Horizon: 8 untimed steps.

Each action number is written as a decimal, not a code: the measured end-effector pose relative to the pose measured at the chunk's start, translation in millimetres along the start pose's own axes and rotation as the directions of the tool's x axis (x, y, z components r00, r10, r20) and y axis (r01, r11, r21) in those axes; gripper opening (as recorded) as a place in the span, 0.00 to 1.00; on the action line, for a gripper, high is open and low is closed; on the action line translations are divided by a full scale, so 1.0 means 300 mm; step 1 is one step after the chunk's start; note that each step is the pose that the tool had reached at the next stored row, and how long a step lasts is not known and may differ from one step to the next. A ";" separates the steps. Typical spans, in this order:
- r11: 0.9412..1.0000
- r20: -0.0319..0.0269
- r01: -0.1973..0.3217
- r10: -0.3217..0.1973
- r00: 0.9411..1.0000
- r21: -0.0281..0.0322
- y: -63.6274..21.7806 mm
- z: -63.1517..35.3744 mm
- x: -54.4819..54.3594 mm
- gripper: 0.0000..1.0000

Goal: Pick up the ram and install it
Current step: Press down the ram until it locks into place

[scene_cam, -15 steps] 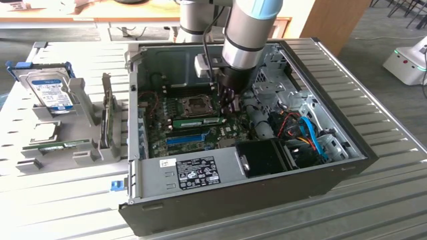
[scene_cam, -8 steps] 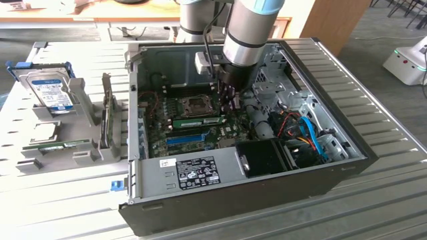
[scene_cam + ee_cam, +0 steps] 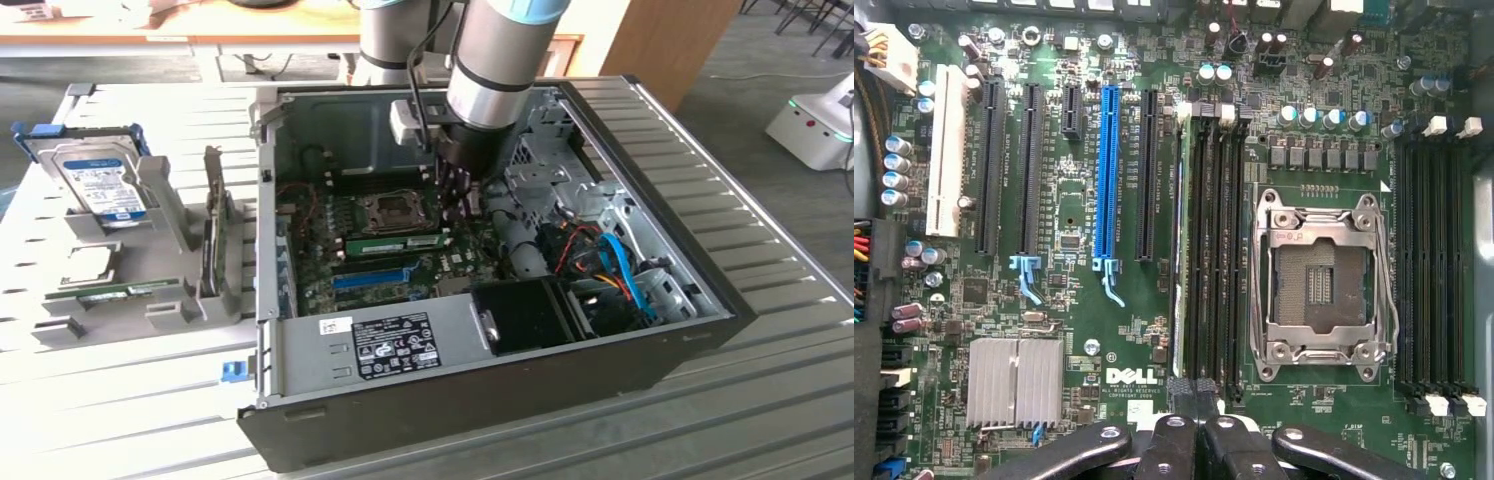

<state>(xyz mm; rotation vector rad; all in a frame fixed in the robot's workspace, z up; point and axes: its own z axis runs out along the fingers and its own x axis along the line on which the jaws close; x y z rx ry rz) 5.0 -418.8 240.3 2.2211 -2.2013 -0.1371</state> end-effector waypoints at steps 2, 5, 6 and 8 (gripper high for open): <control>1.000 0.000 0.000 0.000 1.000 0.000 -0.001 0.000 0.000 0.11; 1.000 0.000 0.000 0.000 1.000 0.000 -0.005 0.000 0.000 0.11; 1.000 0.000 0.000 0.000 1.000 0.000 -0.007 -0.001 0.000 0.11; 1.000 0.000 0.000 0.000 1.000 0.000 -0.007 -0.001 0.000 0.11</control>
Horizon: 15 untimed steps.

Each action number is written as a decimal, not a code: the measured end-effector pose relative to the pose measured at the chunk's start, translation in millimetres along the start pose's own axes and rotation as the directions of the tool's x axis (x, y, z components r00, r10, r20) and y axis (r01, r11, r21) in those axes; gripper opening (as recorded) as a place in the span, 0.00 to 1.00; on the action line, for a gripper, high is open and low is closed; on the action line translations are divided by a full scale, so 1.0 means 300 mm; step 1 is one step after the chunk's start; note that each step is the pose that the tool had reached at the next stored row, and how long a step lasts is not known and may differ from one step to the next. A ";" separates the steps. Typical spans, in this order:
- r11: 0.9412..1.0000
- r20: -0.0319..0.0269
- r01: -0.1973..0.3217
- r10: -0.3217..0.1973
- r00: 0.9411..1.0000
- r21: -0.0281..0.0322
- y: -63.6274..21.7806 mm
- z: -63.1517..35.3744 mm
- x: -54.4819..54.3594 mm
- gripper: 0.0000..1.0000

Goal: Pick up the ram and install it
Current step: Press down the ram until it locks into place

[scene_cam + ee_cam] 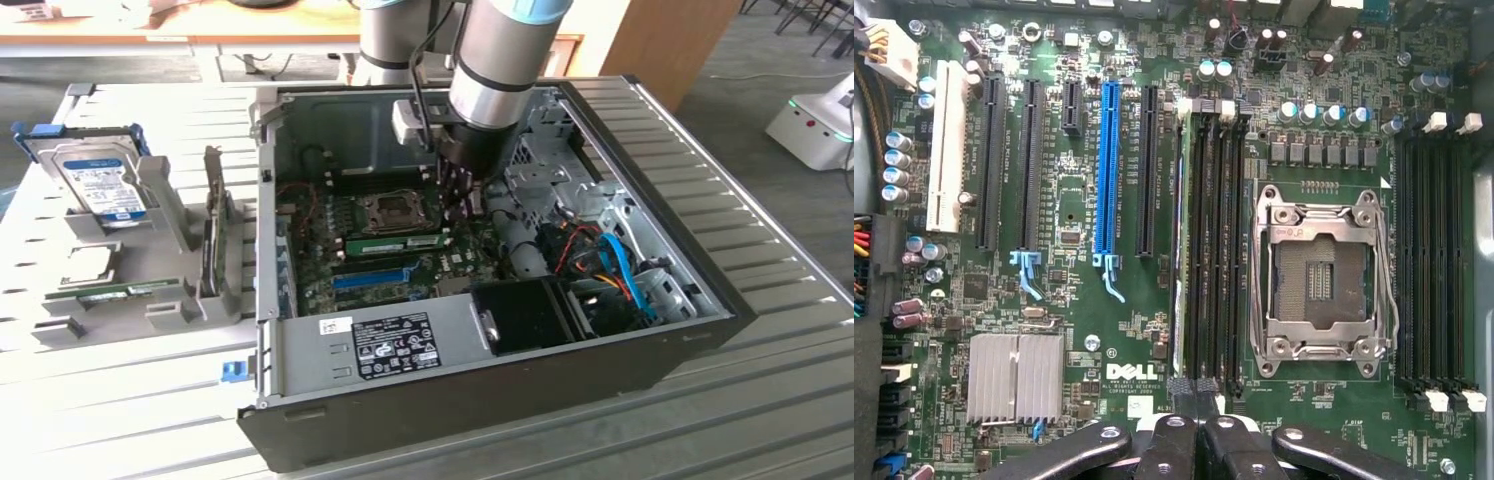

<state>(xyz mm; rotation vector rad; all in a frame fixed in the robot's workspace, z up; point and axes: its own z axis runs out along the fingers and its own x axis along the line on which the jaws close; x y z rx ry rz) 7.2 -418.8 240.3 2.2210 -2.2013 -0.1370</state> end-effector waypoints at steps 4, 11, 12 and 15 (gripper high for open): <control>1.000 0.000 0.000 0.000 1.000 0.000 0.000 0.000 0.000 0.11; 1.000 0.000 0.000 0.000 1.000 0.000 0.001 -0.011 -0.001 0.11; 1.000 0.000 0.000 0.000 1.000 -0.001 0.001 -0.014 -0.001 0.11; 1.000 0.000 0.000 0.000 1.000 -0.001 0.001 -0.024 -0.001 0.11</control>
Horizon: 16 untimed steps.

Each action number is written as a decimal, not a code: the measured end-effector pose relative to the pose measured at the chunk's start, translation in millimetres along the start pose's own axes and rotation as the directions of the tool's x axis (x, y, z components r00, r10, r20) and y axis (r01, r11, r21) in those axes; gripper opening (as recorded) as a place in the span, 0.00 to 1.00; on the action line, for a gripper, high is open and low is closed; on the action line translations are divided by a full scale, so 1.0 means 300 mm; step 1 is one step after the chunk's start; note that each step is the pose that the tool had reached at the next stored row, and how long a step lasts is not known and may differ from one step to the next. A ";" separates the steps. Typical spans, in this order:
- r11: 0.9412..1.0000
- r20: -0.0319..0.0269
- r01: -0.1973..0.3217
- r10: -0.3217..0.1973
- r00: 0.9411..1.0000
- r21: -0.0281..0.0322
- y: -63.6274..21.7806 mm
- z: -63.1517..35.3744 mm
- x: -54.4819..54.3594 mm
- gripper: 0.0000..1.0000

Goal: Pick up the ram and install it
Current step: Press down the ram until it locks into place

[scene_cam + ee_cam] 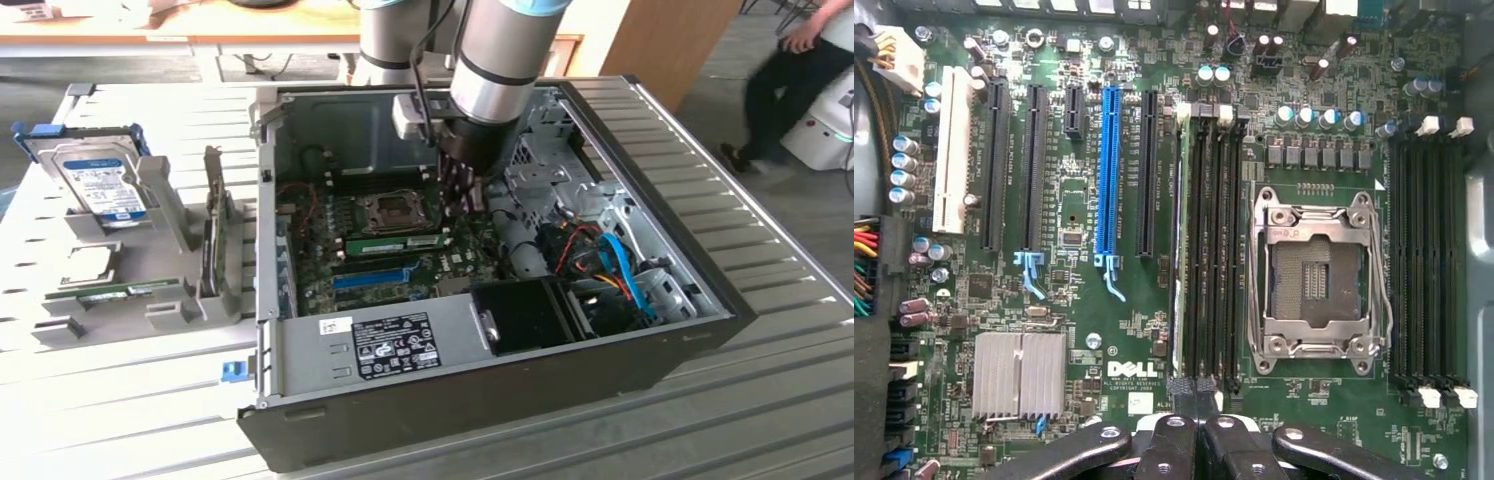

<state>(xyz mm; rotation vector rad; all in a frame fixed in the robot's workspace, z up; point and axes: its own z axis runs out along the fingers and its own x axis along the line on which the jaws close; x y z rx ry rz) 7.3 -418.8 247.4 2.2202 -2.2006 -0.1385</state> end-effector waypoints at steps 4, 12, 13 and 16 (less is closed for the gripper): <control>1.000 0.000 0.000 0.000 1.000 -0.001 0.000 -0.008 0.000 0.11; 1.000 0.000 0.000 0.000 1.000 -0.001 0.001 -0.008 0.000 0.11; 1.000 0.000 0.000 0.000 1.000 -0.001 0.003 -0.008 0.000 0.11; 1.000 0.000 -0.001 0.001 1.000 -0.001 0.013 -0.007 0.000 0.11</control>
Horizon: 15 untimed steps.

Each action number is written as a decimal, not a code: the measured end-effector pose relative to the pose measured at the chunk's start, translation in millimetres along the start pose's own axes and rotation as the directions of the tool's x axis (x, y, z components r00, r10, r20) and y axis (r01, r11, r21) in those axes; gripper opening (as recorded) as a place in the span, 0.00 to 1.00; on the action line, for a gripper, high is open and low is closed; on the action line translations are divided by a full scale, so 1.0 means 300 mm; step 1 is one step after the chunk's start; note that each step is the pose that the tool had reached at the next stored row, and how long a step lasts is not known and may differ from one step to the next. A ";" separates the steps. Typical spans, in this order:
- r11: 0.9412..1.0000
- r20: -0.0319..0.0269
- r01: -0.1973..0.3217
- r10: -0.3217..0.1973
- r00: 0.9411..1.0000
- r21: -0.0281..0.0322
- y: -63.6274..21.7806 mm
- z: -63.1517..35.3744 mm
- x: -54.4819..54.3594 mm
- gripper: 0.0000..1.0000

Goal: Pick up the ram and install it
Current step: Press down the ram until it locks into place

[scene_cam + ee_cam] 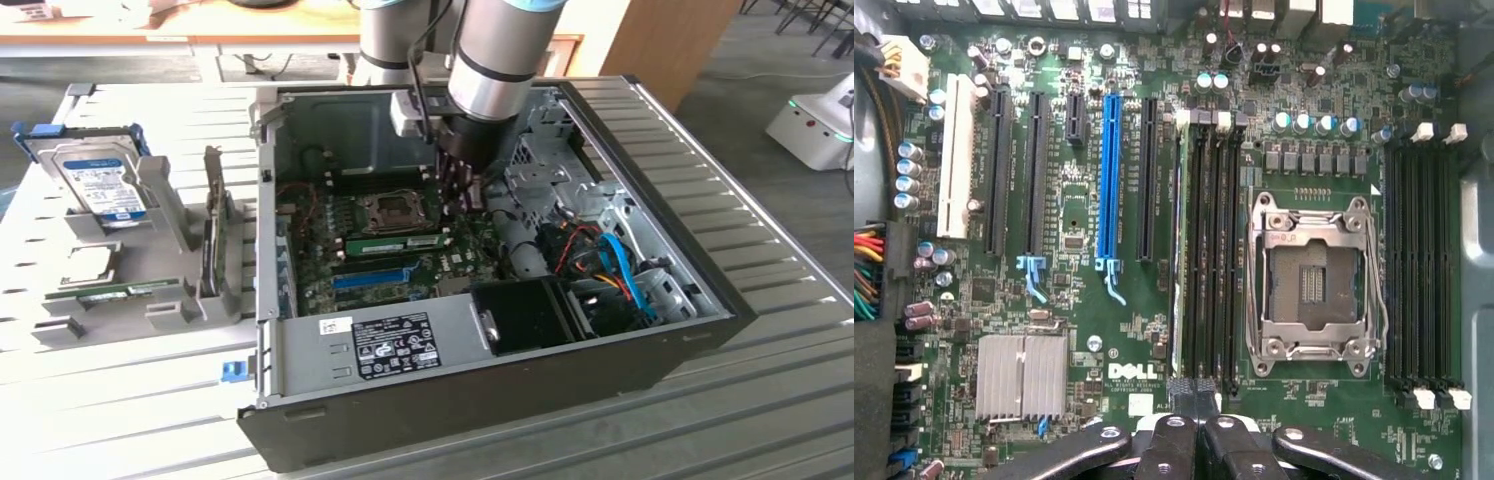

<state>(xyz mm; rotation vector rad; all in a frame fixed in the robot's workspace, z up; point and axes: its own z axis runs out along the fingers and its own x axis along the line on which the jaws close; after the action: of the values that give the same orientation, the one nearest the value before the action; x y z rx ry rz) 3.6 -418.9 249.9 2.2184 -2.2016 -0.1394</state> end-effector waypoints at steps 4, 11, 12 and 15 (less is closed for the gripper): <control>1.000 0.000 -0.002 0.002 1.000 0.000 0.019 0.001 0.000 0.11; 1.000 0.000 -0.005 0.005 1.000 0.000 0.047 0.004 0.000 0.11; 1.000 0.000 -0.005 0.005 1.000 0.000 0.051 0.004 0.000 0.11; 1.000 0.001 -0.006 0.006 1.000 0.001 0.063 0.005 -0.001 0.11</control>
<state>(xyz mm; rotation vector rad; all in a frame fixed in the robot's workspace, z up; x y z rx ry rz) -15.4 -418.8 249.8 2.2118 -2.2088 -0.1393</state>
